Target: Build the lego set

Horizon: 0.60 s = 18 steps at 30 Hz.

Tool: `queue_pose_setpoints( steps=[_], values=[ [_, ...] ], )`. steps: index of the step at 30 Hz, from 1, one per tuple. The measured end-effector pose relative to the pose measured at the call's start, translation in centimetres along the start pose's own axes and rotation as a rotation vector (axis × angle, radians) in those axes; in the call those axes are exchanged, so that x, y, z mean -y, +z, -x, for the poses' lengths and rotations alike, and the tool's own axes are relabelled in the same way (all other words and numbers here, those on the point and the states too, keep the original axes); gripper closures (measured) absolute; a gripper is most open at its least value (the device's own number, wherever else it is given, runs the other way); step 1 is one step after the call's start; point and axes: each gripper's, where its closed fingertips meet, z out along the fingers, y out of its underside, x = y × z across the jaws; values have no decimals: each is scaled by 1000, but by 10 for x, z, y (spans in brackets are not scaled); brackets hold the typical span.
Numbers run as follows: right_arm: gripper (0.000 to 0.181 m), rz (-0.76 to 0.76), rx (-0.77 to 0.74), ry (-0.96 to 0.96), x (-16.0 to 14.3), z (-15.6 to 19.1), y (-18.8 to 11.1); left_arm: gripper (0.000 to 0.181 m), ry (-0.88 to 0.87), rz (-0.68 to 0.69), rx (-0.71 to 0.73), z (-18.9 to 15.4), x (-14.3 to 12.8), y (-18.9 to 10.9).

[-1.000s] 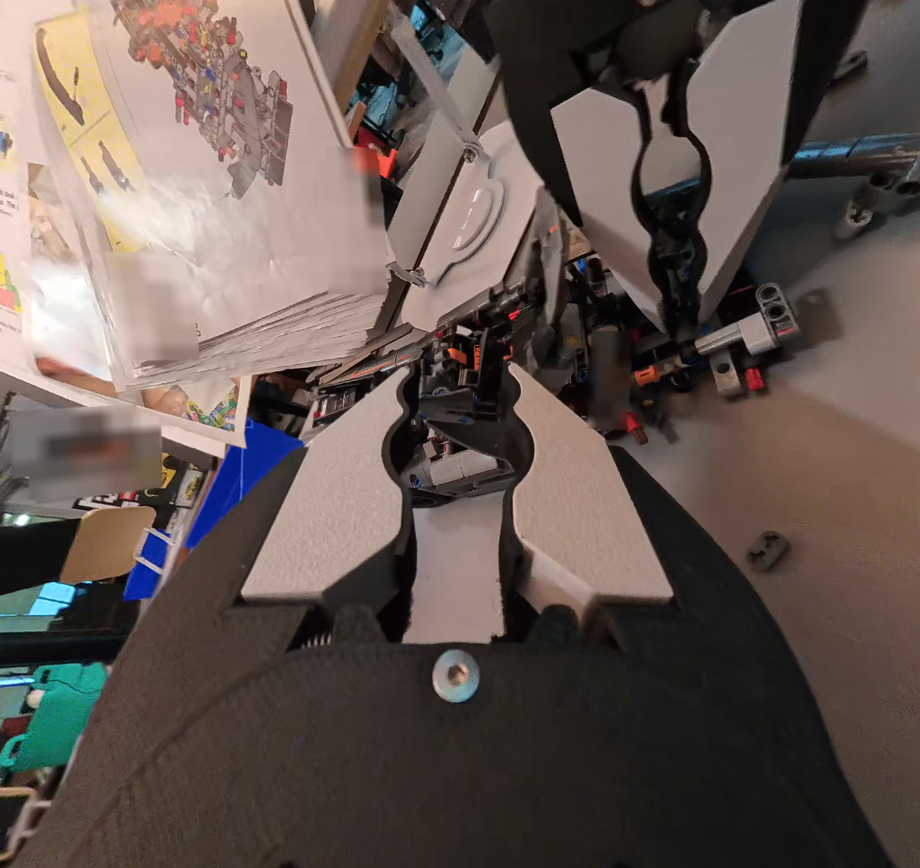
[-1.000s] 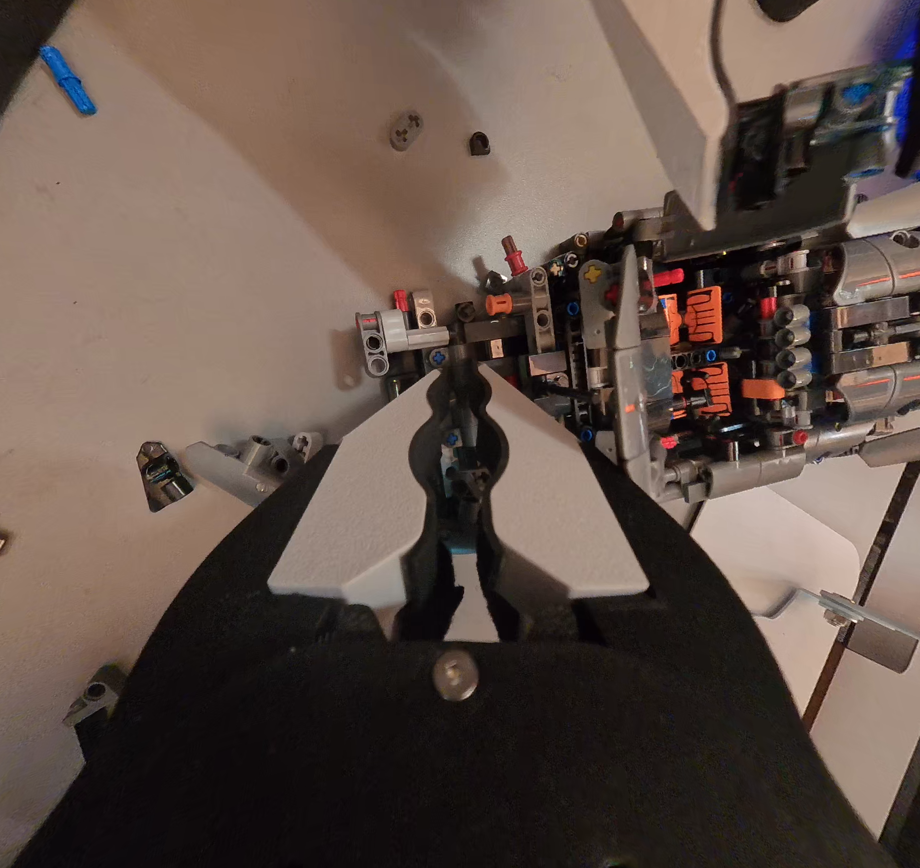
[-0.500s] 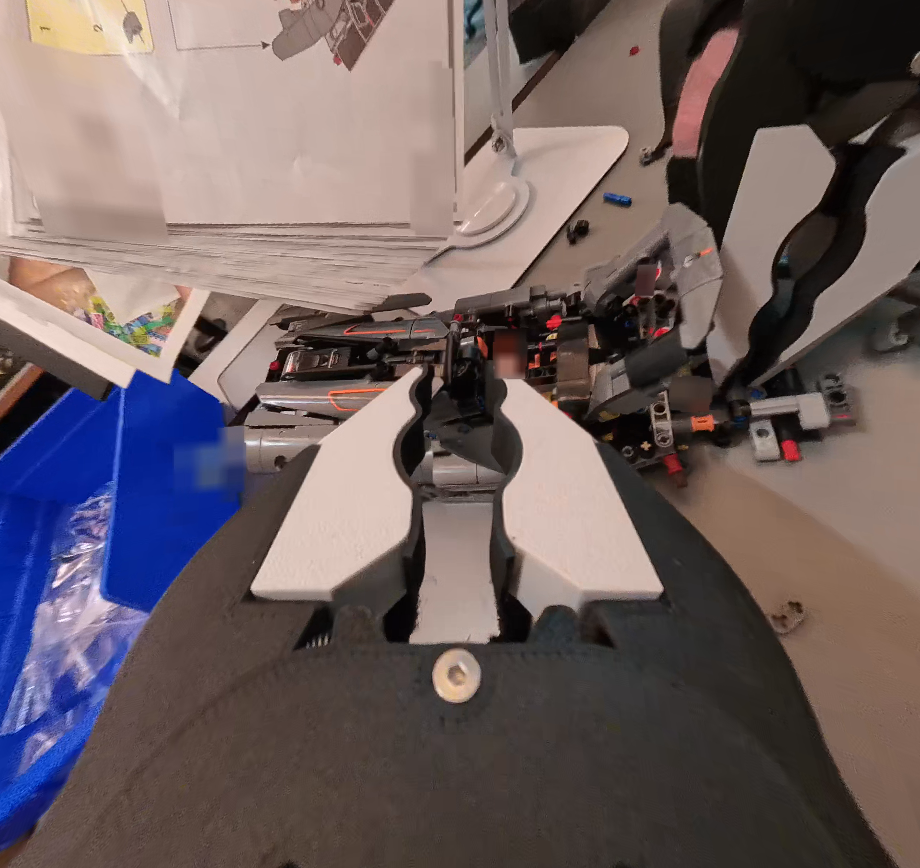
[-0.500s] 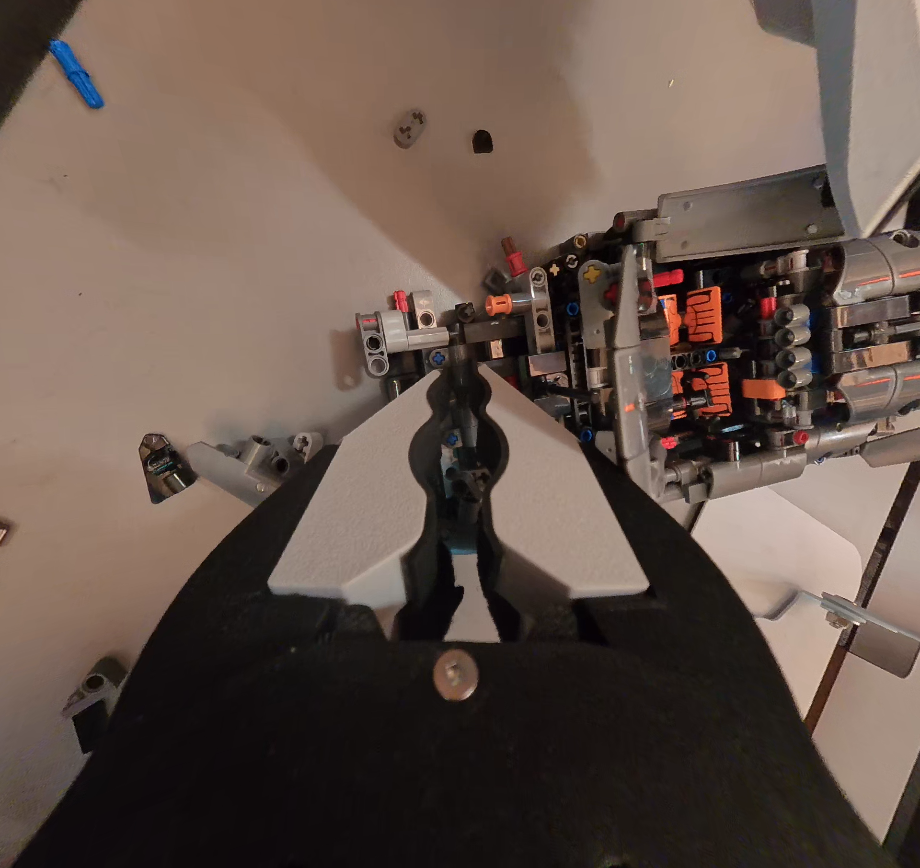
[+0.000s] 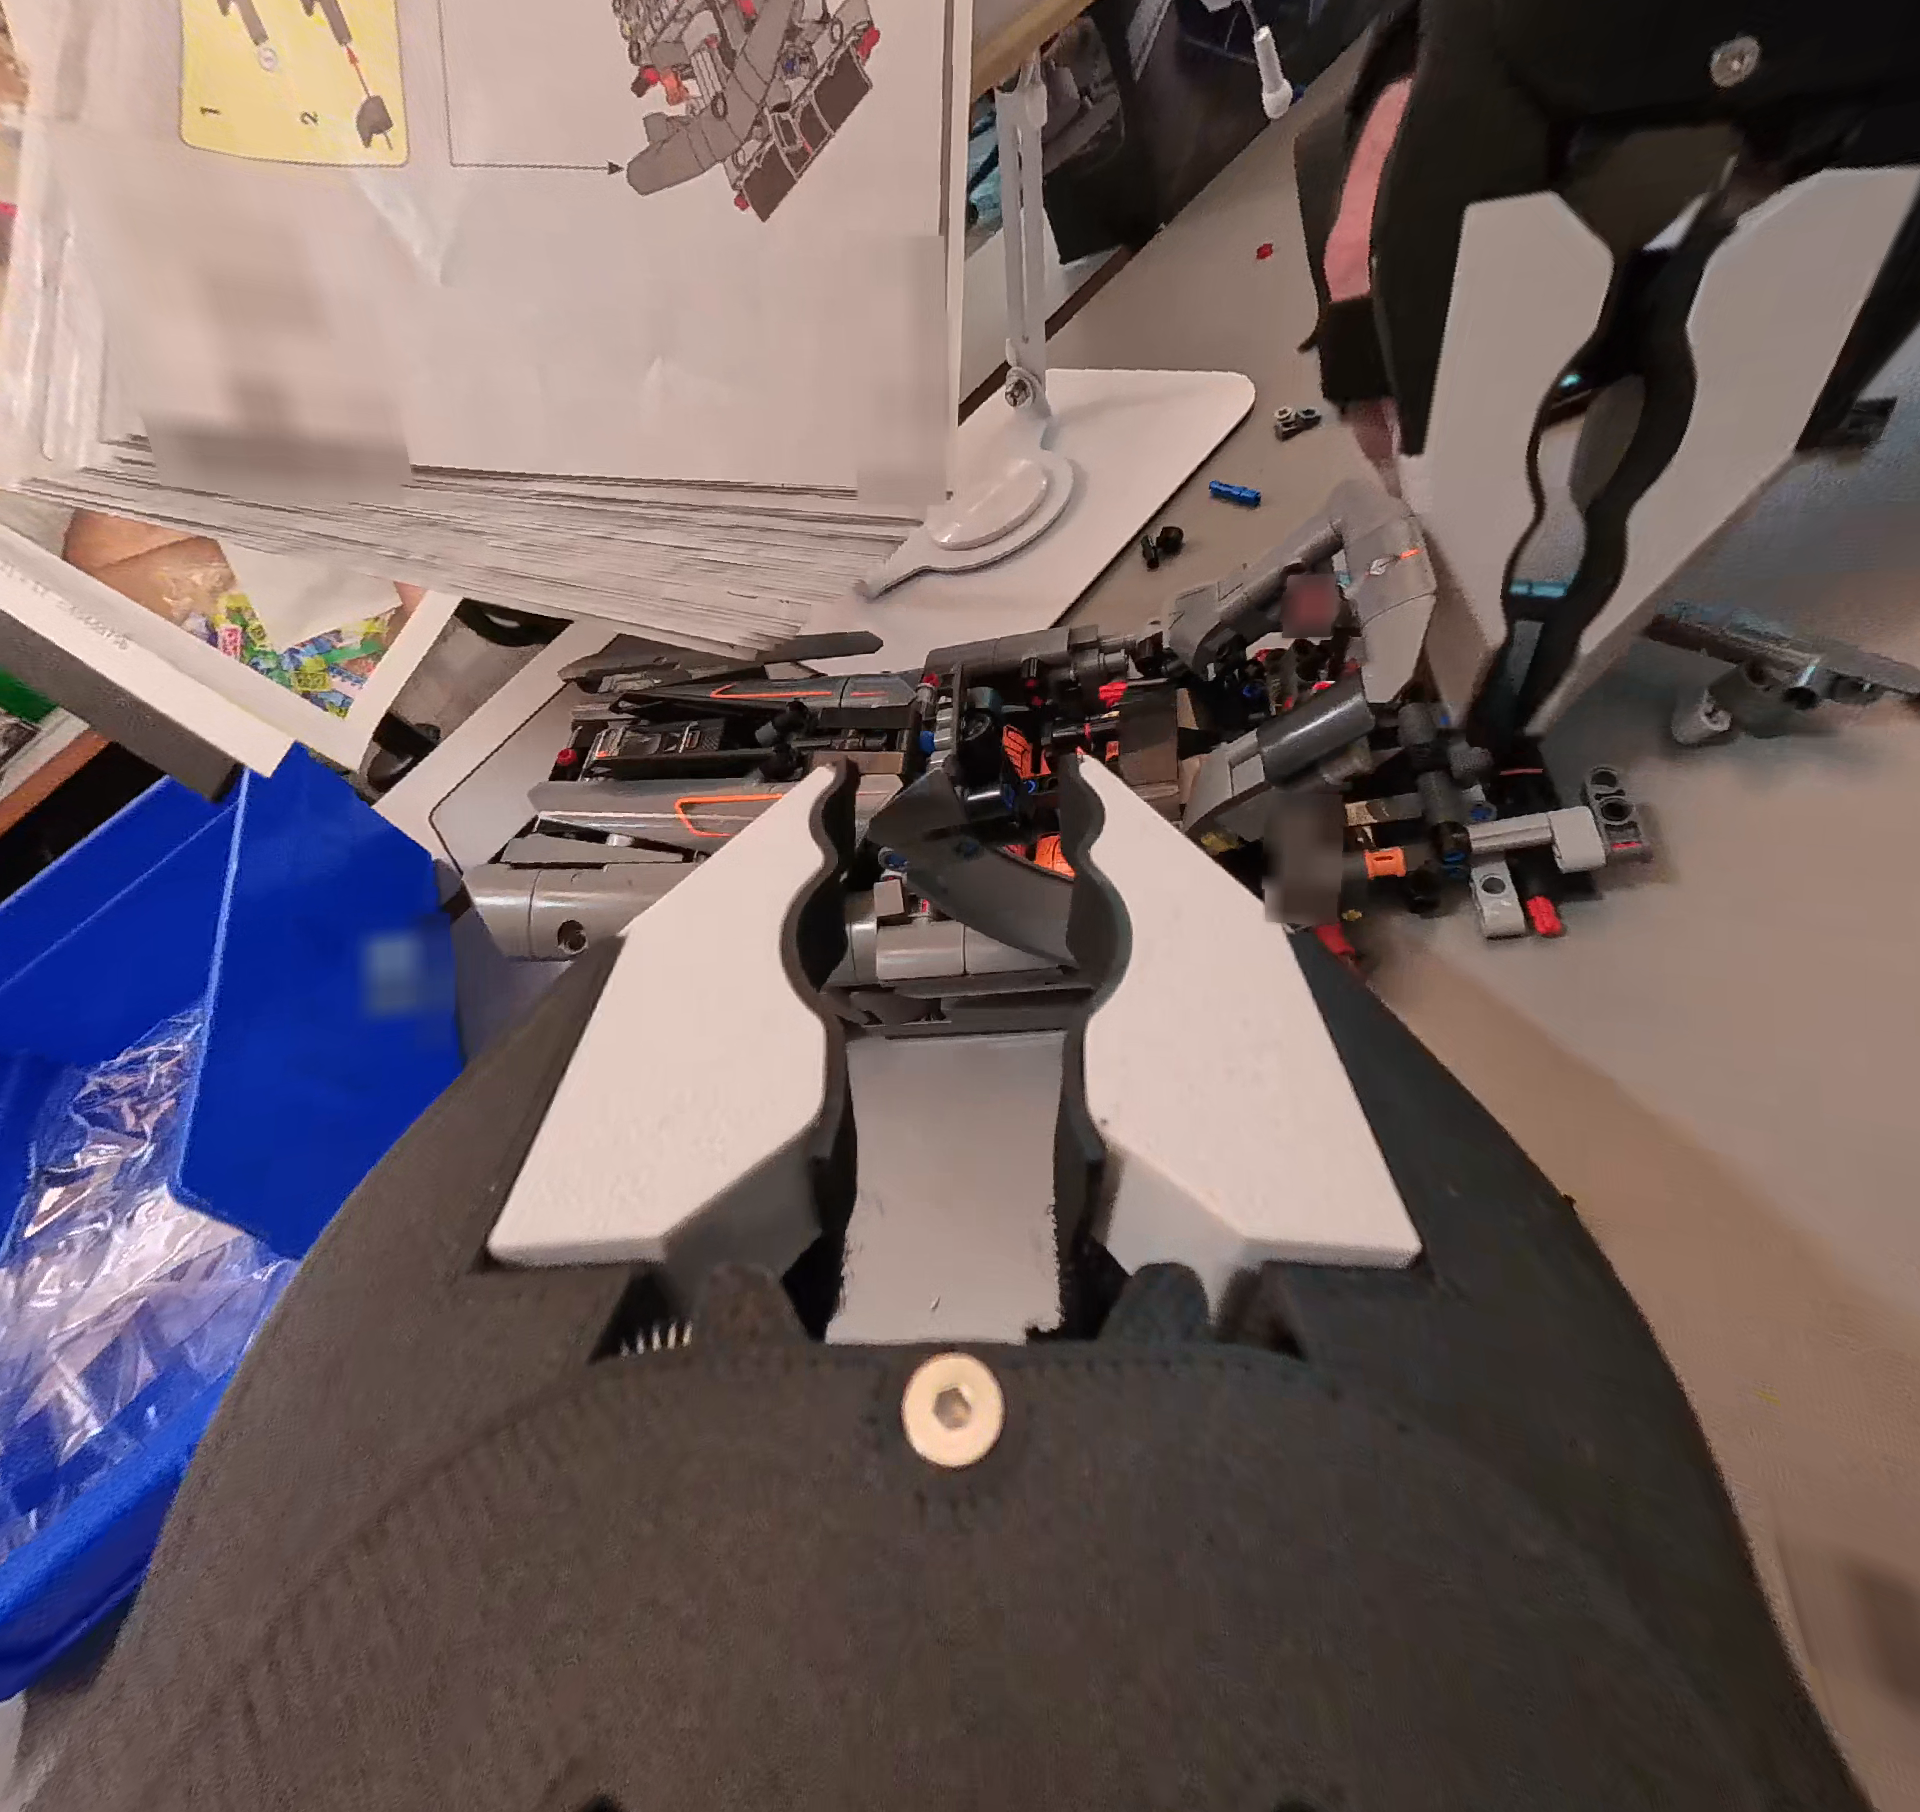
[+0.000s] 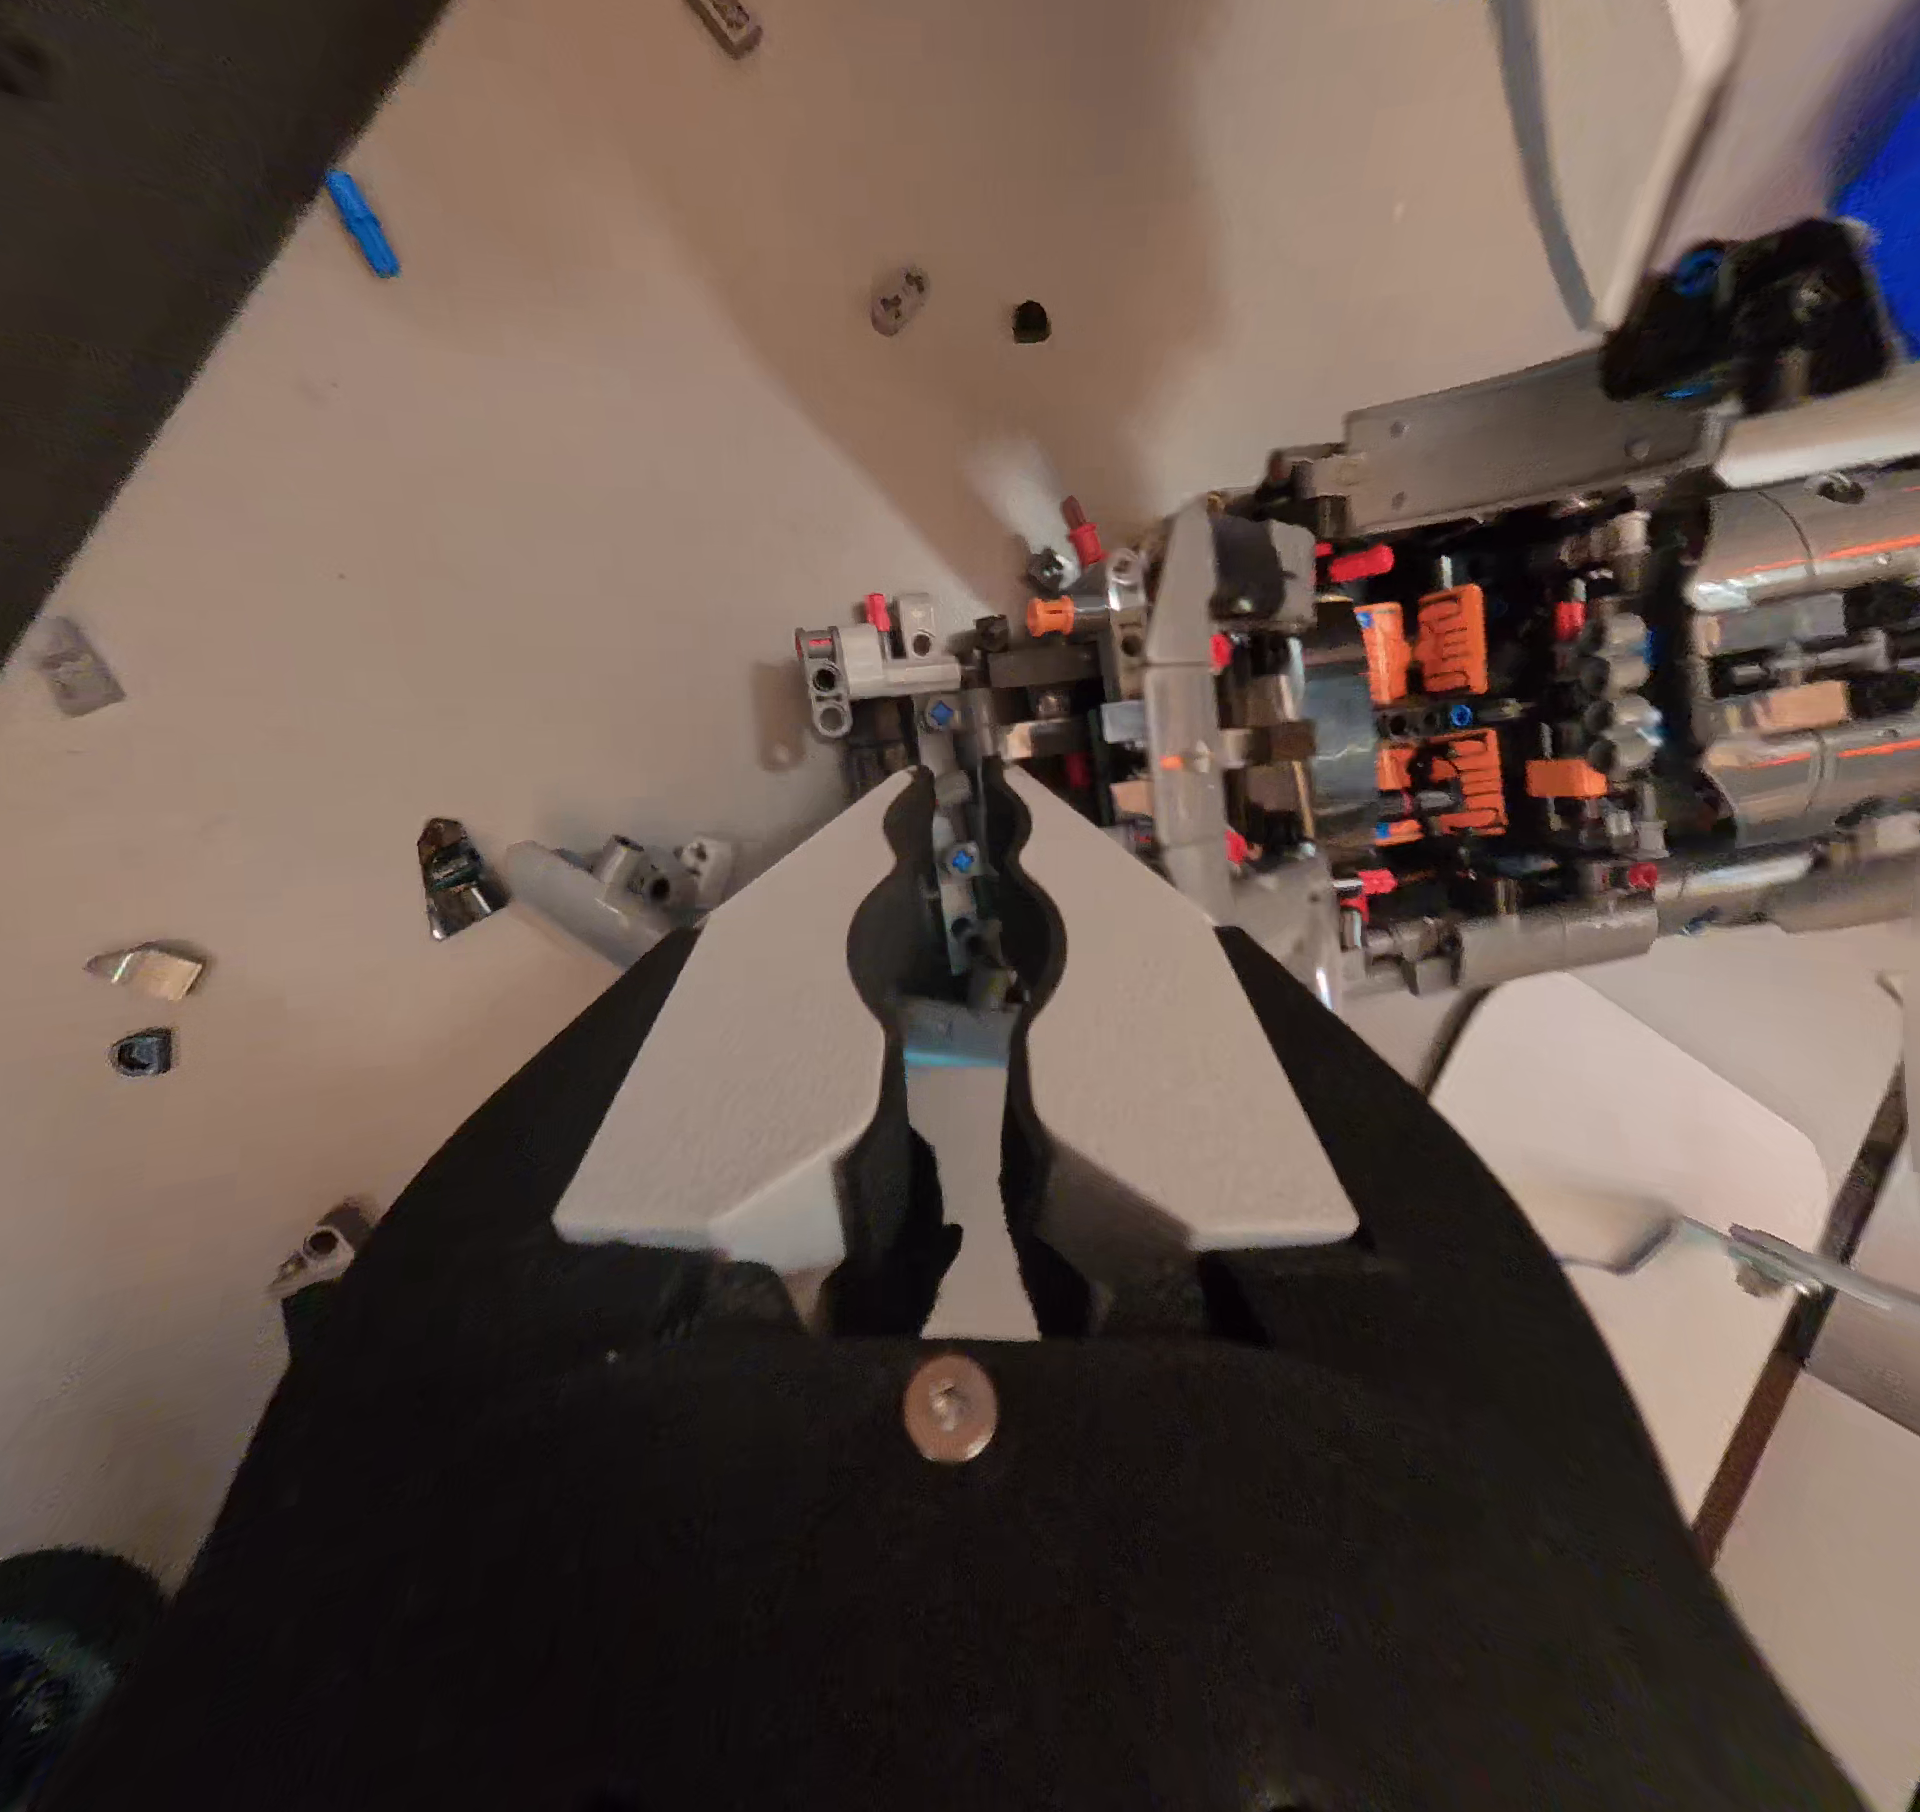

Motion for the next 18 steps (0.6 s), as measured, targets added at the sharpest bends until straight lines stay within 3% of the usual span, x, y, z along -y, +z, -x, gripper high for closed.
queue_pose_setpoints(
  steps=[11, 16, 18],
  values=[
    [181, -93, 45, 62, 0, -5, -34, 144, 36, 4, -15, -5, -4, -1],
    [181, -65, 85, 82, -7, -1, -40, 141, 126, -64, -11, -13, 16, -18],
    [181, -45, 115, 99, -13, 2, -39, 154, 217, -122, -53, -33, 32, -33]
  ],
)
